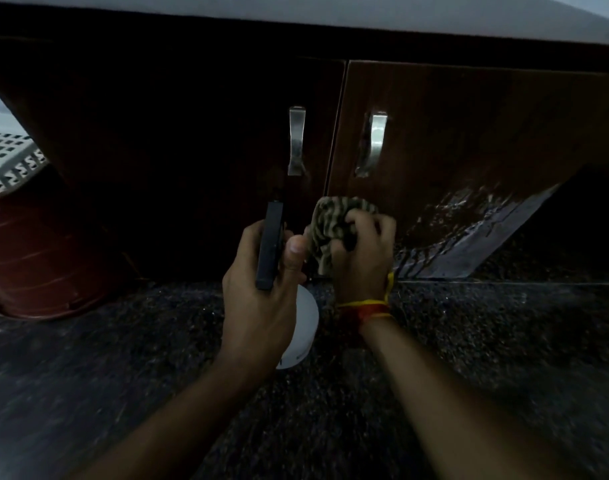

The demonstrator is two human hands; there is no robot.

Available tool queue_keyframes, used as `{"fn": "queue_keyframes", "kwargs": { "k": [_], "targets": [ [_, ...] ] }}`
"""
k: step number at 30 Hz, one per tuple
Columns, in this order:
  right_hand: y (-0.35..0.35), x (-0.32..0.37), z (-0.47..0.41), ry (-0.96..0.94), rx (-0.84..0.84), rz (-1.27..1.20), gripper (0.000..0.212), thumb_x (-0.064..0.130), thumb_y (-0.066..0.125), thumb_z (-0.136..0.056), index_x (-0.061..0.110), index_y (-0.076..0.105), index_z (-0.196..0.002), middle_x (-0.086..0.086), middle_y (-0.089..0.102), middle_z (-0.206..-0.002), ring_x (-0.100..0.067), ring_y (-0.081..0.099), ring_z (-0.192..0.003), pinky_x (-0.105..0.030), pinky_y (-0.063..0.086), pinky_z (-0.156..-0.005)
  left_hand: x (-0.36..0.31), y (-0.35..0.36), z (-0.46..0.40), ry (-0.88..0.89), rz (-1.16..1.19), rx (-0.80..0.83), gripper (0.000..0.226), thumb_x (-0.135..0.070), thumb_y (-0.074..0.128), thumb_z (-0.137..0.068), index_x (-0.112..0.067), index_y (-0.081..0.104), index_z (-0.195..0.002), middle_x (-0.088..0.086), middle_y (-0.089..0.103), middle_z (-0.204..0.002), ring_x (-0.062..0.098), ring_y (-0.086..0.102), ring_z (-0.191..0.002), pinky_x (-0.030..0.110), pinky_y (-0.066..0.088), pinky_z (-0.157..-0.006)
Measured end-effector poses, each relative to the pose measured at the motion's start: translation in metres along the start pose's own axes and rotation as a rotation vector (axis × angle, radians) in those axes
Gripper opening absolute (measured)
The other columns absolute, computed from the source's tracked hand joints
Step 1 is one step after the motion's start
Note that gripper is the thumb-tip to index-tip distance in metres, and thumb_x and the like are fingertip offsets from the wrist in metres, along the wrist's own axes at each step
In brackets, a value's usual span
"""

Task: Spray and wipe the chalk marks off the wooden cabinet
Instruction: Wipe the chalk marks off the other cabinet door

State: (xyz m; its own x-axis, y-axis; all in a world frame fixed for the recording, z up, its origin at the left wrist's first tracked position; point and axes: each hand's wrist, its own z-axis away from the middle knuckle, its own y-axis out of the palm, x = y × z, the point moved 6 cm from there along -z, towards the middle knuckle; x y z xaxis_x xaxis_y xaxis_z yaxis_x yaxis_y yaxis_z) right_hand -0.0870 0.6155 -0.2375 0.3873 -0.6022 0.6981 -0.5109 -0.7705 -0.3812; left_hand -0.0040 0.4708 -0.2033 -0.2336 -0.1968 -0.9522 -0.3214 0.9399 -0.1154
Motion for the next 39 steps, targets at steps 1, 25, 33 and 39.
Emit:
{"fn": "queue_keyframes", "kwargs": {
  "k": [1, 25, 33, 39],
  "targets": [
    [-0.001, 0.003, -0.001, -0.026, -0.015, -0.002, 0.022, -0.008, 0.065, -0.075, 0.0, 0.061, -0.095, -0.02, 0.042, -0.1, 0.0, 0.03, -0.075, -0.007, 0.027, -0.066, 0.0, 0.0, -0.001, -0.002, 0.001, -0.002, 0.046, -0.08, 0.043, -0.075, -0.051, 0.046, -0.111, -0.027, 0.063, -0.096, 0.008, 0.065, -0.079, 0.017, 0.051, -0.067],
    [0.037, -0.059, 0.049, 0.286, 0.241, 0.17, 0.017, -0.002, 0.057, -0.08, 0.004, 0.049, -0.093, -0.018, 0.04, -0.11, -0.022, 0.033, -0.075, -0.032, 0.029, -0.069, -0.004, -0.015, 0.0, 0.012, -0.013, -0.017, 0.044, -0.078, 0.045, -0.078, -0.048, 0.051, -0.109, -0.002, 0.063, -0.086, 0.016, 0.063, -0.072, 0.03, 0.051, -0.064],
    [0.043, -0.07, 0.056, 0.421, 0.191, 0.177, 0.012, 0.002, 0.055, -0.084, 0.0, 0.05, -0.095, -0.025, 0.043, -0.114, -0.028, 0.042, -0.08, -0.031, 0.028, -0.069, 0.001, -0.013, 0.0, -0.02, -0.026, -0.026, 0.062, -0.085, 0.042, -0.074, -0.039, 0.052, -0.115, -0.015, 0.066, -0.098, 0.012, 0.066, -0.082, 0.014, 0.049, -0.068],
    [0.006, -0.102, 0.047, 0.554, 0.036, 0.213, 0.01, 0.002, 0.051, -0.088, -0.006, 0.051, -0.095, -0.027, 0.045, -0.112, -0.038, 0.049, -0.09, -0.028, 0.025, -0.07, -0.011, -0.011, 0.003, 0.014, 0.006, -0.001, 0.047, -0.08, 0.044, -0.077, -0.05, 0.049, -0.111, -0.019, 0.064, -0.101, 0.013, 0.066, -0.077, 0.023, 0.052, -0.068]
  ]
}}
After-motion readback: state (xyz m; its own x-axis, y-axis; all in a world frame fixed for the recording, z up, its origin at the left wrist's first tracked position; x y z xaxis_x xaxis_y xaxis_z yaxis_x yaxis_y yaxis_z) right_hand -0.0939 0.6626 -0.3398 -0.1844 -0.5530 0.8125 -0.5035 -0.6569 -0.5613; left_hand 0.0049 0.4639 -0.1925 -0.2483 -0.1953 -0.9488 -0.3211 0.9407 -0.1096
